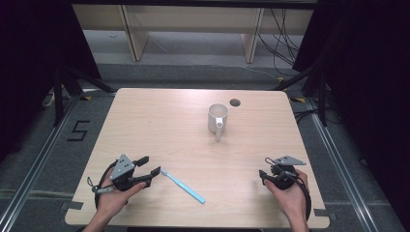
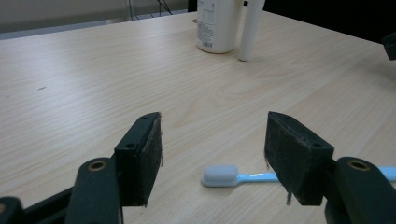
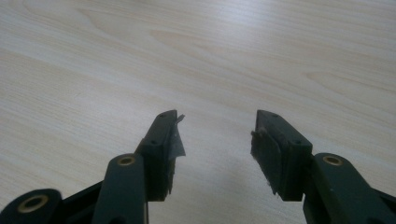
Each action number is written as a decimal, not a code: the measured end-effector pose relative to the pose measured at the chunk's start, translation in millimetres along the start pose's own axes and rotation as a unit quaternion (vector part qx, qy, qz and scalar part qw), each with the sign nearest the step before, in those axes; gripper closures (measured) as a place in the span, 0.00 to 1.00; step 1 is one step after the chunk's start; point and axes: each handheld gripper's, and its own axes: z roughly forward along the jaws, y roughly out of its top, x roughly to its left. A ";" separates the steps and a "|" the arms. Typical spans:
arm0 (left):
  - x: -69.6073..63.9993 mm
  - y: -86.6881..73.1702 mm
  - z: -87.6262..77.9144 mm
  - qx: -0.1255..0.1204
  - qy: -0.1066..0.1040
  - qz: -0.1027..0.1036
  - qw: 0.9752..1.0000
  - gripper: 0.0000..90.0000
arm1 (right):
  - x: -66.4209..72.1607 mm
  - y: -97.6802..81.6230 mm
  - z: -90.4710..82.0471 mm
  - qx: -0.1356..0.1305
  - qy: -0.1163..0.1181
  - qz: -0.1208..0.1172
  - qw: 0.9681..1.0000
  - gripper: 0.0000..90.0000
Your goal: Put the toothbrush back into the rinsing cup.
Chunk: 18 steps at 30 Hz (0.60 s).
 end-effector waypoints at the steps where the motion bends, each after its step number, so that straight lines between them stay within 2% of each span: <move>1: -0.7 0.7 0.5 0.001 -0.003 0.002 1.000 0.41 | 0.2 0.2 1.1 -0.003 0.004 0.000 1.000 0.57; 2: -1.3 1.5 1.0 0.001 -0.005 0.003 1.000 0.41 | 1.5 0.6 1.2 -0.001 0.009 0.009 1.000 0.57; 3: -1.4 2.2 1.5 0.002 -0.007 0.005 1.000 0.41 | 3.0 0.7 2.3 -0.001 0.002 0.015 1.000 0.57; 6: -1.8 4.1 3.3 0.000 -0.015 0.008 1.000 0.41 | 2.7 0.6 0.9 0.009 0.003 0.000 1.000 0.57; 8: -2.7 5.4 3.9 0.003 -0.022 0.015 1.000 0.41 | 2.3 0.9 1.7 0.005 0.004 -0.003 1.000 0.57; 10: -4.3 6.9 4.6 0.007 -0.028 0.026 0.999 0.41 | 4.0 0.9 1.7 0.009 0.007 0.008 1.000 0.57; 11: -5.0 7.8 5.4 0.008 -0.034 0.031 0.999 0.42 | 3.0 1.1 1.8 0.006 0.005 -0.001 1.000 0.57; 13: -7.0 10.5 6.1 0.016 -0.039 0.044 0.998 0.42 | 4.8 1.1 1.9 0.008 0.009 0.009 1.000 0.57; 14: -8.7 13.4 7.9 0.019 -0.047 0.054 0.997 0.42 | 2.9 1.5 1.8 0.007 0.006 -0.009 1.000 0.57; 15: -8.7 13.4 7.9 0.019 -0.047 0.054 0.997 0.42 | 2.9 1.5 1.8 0.007 0.006 -0.009 1.000 0.57; 16: -9.6 15.1 9.9 0.021 -0.056 0.058 0.997 0.42 | 2.3 1.4 2.3 0.010 0.013 -0.016 1.000 0.57; 18: -11.9 18.5 13.7 0.029 -0.066 0.069 0.995 0.42 | 3.6 1.5 3.4 0.012 0.021 -0.011 1.000 0.57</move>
